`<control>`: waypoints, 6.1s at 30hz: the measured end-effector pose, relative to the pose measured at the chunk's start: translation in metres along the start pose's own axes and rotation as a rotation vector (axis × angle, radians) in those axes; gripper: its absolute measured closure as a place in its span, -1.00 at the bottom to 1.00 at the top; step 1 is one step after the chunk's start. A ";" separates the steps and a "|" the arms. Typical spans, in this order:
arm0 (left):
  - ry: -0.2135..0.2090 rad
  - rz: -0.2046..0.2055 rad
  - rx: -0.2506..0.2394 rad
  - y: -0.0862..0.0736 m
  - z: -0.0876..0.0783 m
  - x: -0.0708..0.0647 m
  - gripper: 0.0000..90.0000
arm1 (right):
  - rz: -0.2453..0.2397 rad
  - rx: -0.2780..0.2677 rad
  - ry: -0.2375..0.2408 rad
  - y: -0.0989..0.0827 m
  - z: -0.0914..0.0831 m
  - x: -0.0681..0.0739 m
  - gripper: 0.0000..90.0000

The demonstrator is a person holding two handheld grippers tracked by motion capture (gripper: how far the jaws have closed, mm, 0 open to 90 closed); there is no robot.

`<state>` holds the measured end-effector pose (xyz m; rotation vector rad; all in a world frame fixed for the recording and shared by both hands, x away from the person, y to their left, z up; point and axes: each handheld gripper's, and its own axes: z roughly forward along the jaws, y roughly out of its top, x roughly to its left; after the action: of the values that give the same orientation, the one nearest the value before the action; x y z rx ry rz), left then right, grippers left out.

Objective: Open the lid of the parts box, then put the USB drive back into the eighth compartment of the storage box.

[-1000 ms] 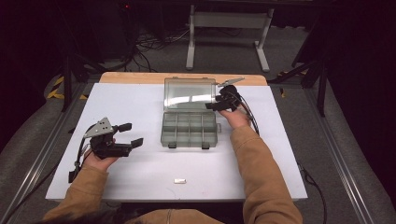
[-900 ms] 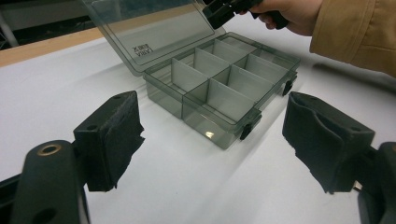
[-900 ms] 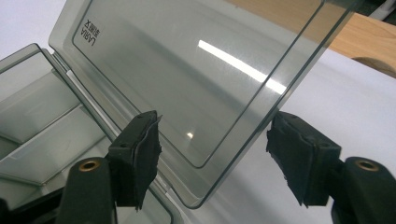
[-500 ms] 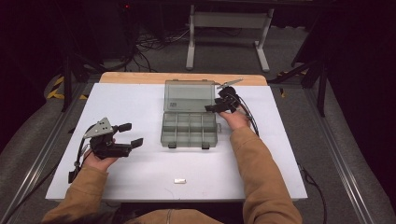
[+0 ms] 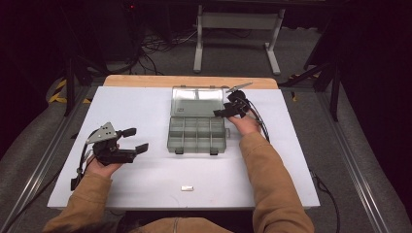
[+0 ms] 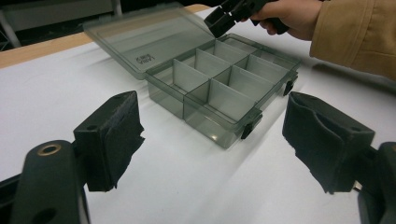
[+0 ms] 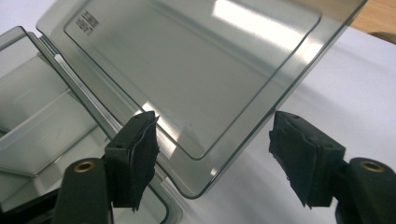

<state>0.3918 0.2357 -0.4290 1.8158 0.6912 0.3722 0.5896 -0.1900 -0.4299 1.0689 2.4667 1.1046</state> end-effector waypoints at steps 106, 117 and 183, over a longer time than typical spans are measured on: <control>0.014 0.025 -0.093 -0.007 -0.030 0.006 -0.74 | -0.547 0.240 0.346 -0.033 -0.064 0.196 -0.47; 0.017 0.023 -0.096 -0.007 -0.030 0.006 -0.74 | -0.556 0.248 0.362 -0.040 -0.054 0.203 -0.38; 0.026 0.028 -0.103 -0.007 -0.032 0.008 -0.74 | -0.642 0.373 0.355 -0.076 -0.026 0.247 0.77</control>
<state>0.3776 0.2662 -0.4251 1.7268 0.6539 0.4429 0.3628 -0.0648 -0.4473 0.0870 3.0373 0.6832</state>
